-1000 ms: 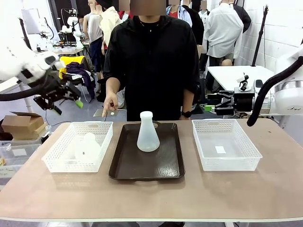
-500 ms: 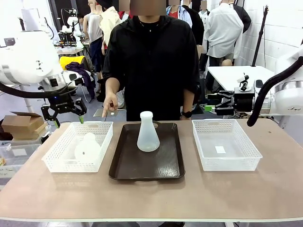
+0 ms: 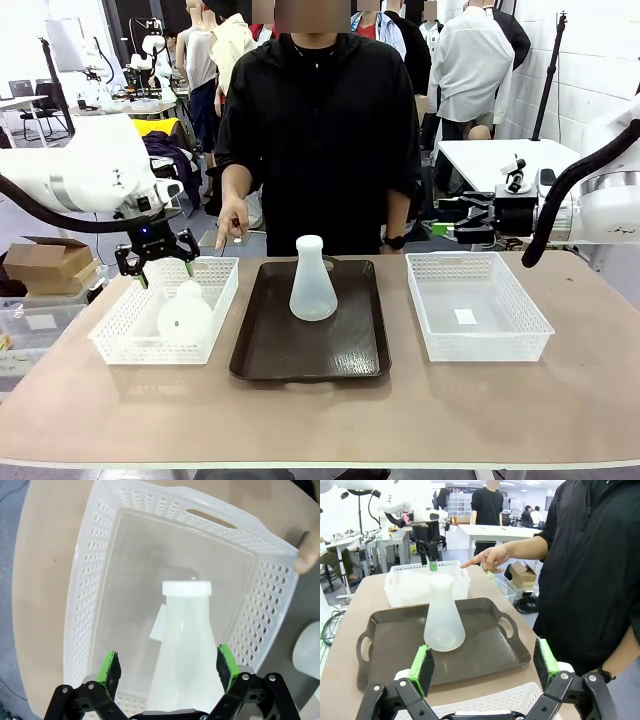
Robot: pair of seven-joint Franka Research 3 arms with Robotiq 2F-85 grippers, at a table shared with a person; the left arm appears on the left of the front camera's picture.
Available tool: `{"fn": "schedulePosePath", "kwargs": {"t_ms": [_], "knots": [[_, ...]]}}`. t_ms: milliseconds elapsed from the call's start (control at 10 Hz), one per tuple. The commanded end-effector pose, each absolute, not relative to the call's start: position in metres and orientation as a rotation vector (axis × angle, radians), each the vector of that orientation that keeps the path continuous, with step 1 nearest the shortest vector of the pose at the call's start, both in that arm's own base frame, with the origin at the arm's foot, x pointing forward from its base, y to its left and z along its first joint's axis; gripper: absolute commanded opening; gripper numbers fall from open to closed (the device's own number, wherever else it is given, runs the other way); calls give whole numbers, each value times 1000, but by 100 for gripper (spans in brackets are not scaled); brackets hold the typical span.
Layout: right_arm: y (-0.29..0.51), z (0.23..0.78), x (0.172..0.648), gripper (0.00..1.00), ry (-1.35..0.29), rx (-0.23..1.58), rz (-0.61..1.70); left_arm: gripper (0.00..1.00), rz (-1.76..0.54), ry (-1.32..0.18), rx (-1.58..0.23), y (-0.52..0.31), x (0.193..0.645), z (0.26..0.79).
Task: Prepare the laboratory tools.
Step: Pick up the Big flask that the person points to.
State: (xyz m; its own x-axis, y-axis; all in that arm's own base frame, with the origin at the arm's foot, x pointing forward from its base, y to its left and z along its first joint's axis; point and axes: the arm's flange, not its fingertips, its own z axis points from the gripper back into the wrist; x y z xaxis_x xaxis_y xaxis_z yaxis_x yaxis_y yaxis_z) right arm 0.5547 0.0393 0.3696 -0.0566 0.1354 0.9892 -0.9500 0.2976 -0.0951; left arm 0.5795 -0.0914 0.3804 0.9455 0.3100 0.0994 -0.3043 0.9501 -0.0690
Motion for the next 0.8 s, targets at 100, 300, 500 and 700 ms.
{"fn": "schedulePosePath", "kwargs": {"t_ms": [100, 300, 500, 700], "knots": [[40, 371, 556, 100, -1285, 857, 1100, 100, 304, -163, 41, -110, 595, 360], [40, 371, 556, 100, -1285, 857, 1100, 100, 306, -189, 45, -113, 604, 341], [40, 371, 556, 100, -1285, 857, 1100, 100, 314, -243, 12, -116, 611, 337], [40, 371, 556, 100, -1285, 857, 1100, 100, 321, -304, -11, -116, 611, 333]]}}
